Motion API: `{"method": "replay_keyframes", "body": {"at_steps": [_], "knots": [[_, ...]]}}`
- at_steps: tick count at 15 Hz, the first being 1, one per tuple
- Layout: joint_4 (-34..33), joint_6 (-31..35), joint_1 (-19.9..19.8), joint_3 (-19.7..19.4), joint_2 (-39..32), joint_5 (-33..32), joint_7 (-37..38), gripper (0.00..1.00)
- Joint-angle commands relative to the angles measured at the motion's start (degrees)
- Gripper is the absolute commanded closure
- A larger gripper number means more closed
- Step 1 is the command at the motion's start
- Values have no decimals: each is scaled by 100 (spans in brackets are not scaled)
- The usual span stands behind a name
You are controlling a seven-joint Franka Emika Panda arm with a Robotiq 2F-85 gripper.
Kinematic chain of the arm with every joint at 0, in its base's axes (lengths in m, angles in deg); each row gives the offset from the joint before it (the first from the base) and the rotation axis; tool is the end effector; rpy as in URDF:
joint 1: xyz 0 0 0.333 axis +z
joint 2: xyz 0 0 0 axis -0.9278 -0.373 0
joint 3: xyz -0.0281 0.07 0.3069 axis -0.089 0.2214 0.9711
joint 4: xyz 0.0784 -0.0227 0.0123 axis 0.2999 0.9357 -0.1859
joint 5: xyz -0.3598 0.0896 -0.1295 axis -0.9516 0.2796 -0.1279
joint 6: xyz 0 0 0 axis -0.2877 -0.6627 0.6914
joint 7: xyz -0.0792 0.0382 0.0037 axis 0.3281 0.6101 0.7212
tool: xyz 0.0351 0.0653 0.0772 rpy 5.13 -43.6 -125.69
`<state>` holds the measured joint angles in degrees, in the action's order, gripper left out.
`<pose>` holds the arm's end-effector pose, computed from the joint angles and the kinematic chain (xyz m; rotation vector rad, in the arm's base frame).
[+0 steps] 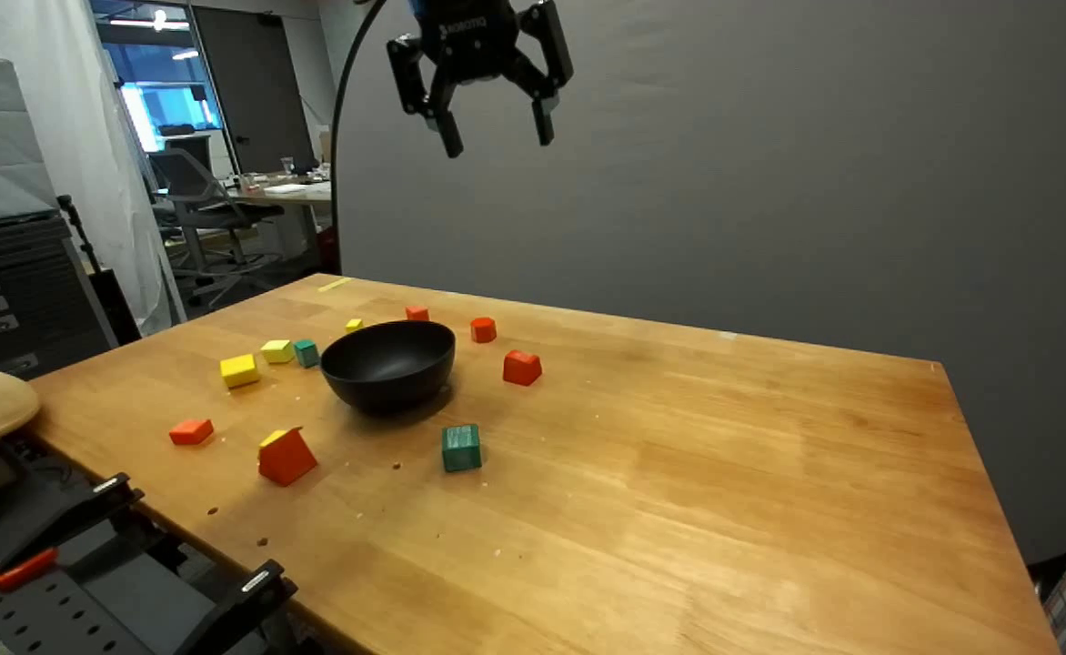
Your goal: Put all the blocks in the bowl
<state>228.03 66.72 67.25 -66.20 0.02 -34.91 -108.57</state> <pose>0.4634 -0.1341 0.4246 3.0198 0.3297 0.4537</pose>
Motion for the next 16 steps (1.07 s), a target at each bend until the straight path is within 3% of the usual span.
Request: {"method": "replay_keyframes", "body": {"at_steps": [1, 3, 5, 7, 9, 10, 11, 14, 16], "knots": [[-734, 1287, 11, 403, -900, -74, 276, 0], [-1269, 1883, 76, 603, -1569, 38, 297, 0], [-1820, 1970, 246, 697, -2193, 300, -16, 0], [-2458, 1616, 235, 1024, -2803, 1011, -662, 0], [-3095, 972, -28, 1499, -3267, 1708, -1498, 0], [-3411, 381, -76, 1514, -3380, 1650, -1646, 0], [-2599, 1137, -117, 1611, -3014, 1218, -990, 0], [-3180, 604, -180, 1685, -3353, 1296, -1255, 0], [-3161, 626, -138, 1602, -3466, 1043, -885, 0]]}}
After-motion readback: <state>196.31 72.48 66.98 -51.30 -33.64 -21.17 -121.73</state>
